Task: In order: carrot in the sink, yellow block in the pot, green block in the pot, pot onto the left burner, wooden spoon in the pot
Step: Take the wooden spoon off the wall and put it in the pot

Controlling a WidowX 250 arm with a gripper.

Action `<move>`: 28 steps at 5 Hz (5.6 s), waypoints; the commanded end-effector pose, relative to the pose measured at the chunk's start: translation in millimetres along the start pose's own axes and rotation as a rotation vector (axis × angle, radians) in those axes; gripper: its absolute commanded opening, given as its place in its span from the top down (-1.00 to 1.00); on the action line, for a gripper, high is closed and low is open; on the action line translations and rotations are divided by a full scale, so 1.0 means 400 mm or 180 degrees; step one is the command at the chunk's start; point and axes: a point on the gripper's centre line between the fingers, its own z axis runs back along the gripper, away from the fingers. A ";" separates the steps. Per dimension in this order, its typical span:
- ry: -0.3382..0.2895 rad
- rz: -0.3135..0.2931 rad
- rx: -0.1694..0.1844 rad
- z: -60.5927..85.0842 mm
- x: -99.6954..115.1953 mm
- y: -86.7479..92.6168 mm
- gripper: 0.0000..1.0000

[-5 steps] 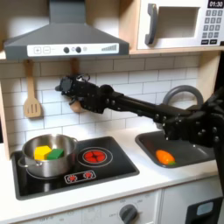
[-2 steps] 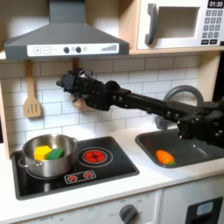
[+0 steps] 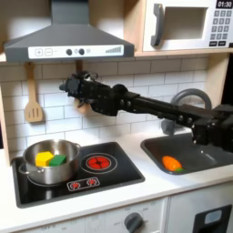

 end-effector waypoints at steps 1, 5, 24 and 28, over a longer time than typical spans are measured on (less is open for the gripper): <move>0.0181 0.0031 0.0190 0.100 -0.052 0.013 1.00; 0.0268 0.0103 0.0423 0.146 -0.122 0.042 1.00; -0.0287 0.0192 0.1185 0.160 -0.241 0.190 1.00; -0.0041 0.0288 0.1318 0.125 -0.256 0.251 1.00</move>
